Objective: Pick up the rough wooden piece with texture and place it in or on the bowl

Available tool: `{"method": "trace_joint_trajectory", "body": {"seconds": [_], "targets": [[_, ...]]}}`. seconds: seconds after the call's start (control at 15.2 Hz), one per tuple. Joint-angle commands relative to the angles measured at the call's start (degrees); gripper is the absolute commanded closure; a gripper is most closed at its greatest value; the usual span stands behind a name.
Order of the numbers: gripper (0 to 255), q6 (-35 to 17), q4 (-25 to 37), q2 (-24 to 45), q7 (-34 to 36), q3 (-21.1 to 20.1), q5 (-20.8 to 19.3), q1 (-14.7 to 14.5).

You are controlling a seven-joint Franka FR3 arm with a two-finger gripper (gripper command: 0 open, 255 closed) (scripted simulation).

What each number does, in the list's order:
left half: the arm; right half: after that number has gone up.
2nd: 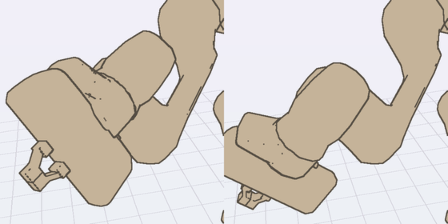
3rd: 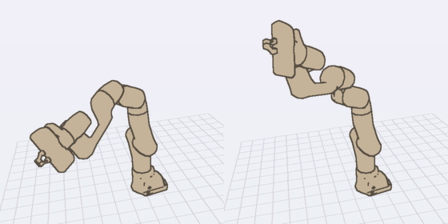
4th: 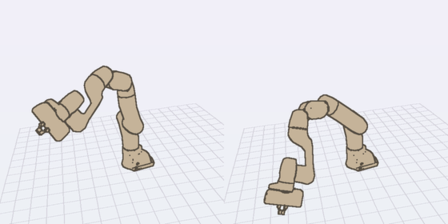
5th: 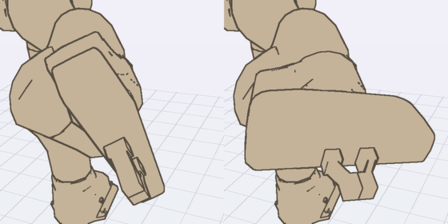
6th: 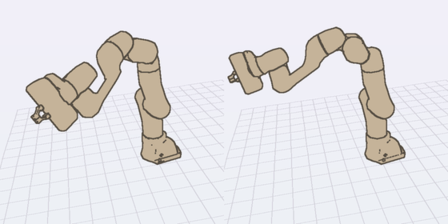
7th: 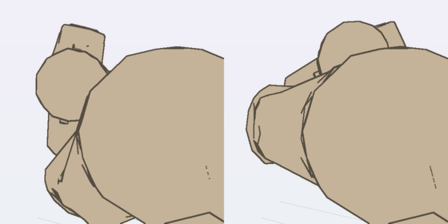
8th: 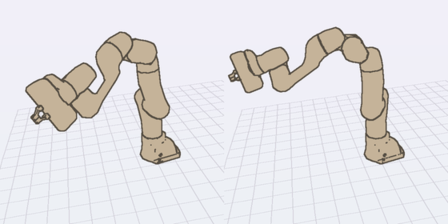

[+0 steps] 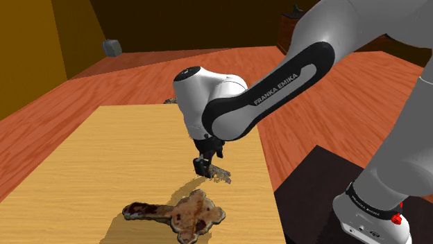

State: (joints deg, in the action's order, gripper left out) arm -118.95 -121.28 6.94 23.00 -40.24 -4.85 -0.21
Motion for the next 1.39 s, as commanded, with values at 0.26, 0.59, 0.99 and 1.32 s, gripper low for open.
{"method": "trace_joint_trajectory", "body": {"seconds": [0.26, 0.59, 0.99, 1.32], "targets": [[0, -1.3, -0.5, 3.3, -0.4, 0.5, -0.3, 0.1], [0, -2.5, -1.2, 3.9, -0.1, 0.6, -0.8, -0.1], [255, -2.5, -1.2, 3.9, -0.1, 0.6, -0.8, -0.1], [255, -2.5, -1.4, 3.7, -0.2, 0.6, -0.6, 0.0]]}}
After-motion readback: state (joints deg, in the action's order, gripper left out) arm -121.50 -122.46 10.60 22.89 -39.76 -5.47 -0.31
